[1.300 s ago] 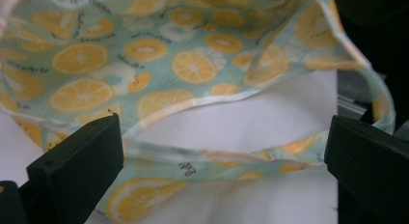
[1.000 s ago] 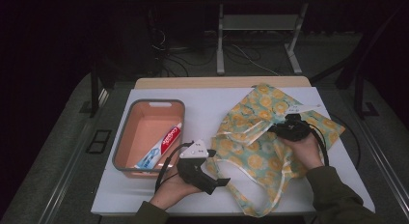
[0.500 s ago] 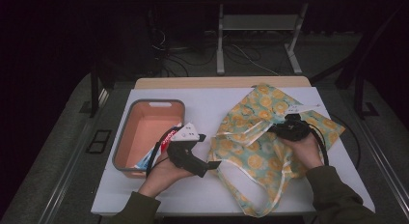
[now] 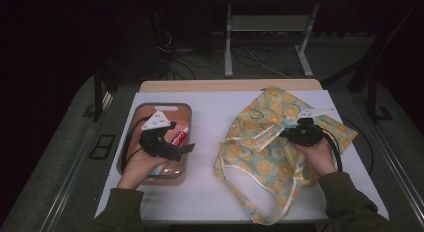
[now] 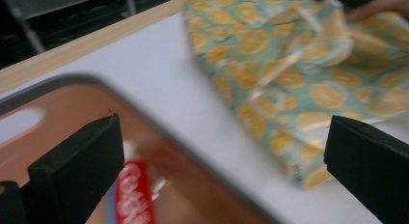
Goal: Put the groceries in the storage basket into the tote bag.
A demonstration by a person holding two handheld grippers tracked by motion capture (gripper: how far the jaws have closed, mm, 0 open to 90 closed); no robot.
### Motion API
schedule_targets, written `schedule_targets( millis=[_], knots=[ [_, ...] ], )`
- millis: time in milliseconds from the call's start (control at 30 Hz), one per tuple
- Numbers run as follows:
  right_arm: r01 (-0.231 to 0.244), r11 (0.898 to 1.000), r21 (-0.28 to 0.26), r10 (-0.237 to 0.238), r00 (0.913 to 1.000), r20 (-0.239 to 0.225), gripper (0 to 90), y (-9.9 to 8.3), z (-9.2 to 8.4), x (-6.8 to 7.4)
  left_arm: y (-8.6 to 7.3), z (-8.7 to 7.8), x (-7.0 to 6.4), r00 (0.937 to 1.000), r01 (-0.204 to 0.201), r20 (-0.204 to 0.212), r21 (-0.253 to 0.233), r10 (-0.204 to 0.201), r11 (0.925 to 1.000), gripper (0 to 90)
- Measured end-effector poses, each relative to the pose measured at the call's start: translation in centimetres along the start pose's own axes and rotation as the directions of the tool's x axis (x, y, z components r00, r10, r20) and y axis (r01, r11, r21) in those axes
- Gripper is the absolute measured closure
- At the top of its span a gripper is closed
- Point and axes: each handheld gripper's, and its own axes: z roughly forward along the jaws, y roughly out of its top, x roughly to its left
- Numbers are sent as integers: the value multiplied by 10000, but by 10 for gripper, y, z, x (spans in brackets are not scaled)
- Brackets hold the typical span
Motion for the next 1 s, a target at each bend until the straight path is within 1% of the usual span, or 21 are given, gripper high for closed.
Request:
schedule_targets(
  millis=[67, 167, 233, 267, 300, 367, 433, 467, 500, 567, 600, 667, 800, 833, 867, 967, 1000],
  knots=[
    [0, 10000, 6, 0, 10000, 6, 881, 0, 0, 0, -8, -3, 10, 9994, 211, -263, 70, -209, 9998, 0],
    [32, 10000, 20, -32, 10000, 7, 881, 0, 1, 1, -17, -3, 21, 9976, 389, -590, 304, -371, 9988, 0],
    [25, 10000, 37, -25, 10000, -4, 881, 0, 2, 1, -22, 1, 26, 9959, 450, -813, 635, -398, 9970, 2],
    [35, 10000, 43, -35, 10000, -3, 881, 0, 2, 1, -25, 4, 28, 9955, 476, -860, 792, -407, 9957, 6],
    [40, 10000, 44, -40, 10000, 0, 881, 0, 2, 2, -26, 7, 29, 9952, 468, -905, 1004, -377, 9938, 11],
    [47, 10000, 62, -47, 10000, -7, 881, -1, 3, 2, -28, 12, 30, 9943, 346, -1051, 1484, -190, 9883, 25],
    [47, 10000, 81, -46, 10000, -8, 881, -1, 3, 2, -29, 16, 32, 9942, 490, -1031, 1857, -301, 9814, 63],
    [39, 9999, 100, -39, 10000, -4, 882, -1, 3, 2, -29, 19, 32, 9940, 492, -1060, 2136, -269, 9757, 78],
    [69, 9999, 118, -69, 10000, -15, 881, -1, 3, 2, -30, 22, 32, 9931, 509, -1147, 2477, -229, 9675, 96],
    [71, 9999, 109, -71, 10000, -28, 881, -1, 3, 3, -32, 29, 32, 9916, 501, -1290, 3151, -95, 9477, 127],
    [69, 9999, 103, -69, 10000, -30, 881, -1, 3, 3, -33, 32, 32, 9908, 580, -1350, 3429, -120, 9376, 130],
    [69, 9999, 96, -69, 10000, -34, 881, -1, 3, 3, -34, 36, 33, 9912, 710, -1307, 3803, -224, 9221, 157],
    [86, 9999, 104, -86, 10000, -42, 881, -1, 3, 3, -38, 43, 34, 9886, 962, -1465, 4418, -341, 8919, 227],
    [86, 9999, 102, -85, 10000, -40, 881, -1, 3, 3, -38, 44, 35, 9890, 976, -1438, 4537, -353, 8858, 254],
    [90, 9999, 101, -90, 10000, -43, 881, -1, 3, 3, -39, 44, 35, 9896, 936, -1402, 4628, -315, 8815, 279],
    [93, 9999, 95, -92, 9999, -40, 881, -1, 3, 3, -40, 46, 35, 9909, 964, -1292, 4881, -374, 8674, 374],
    [91, 9999, 80, -91, 10000, -34, 881, -1, 3, 2, -41, 46, 34, 9901, 941, -1375, 4947, -291, 8639, 404]
  ],
)
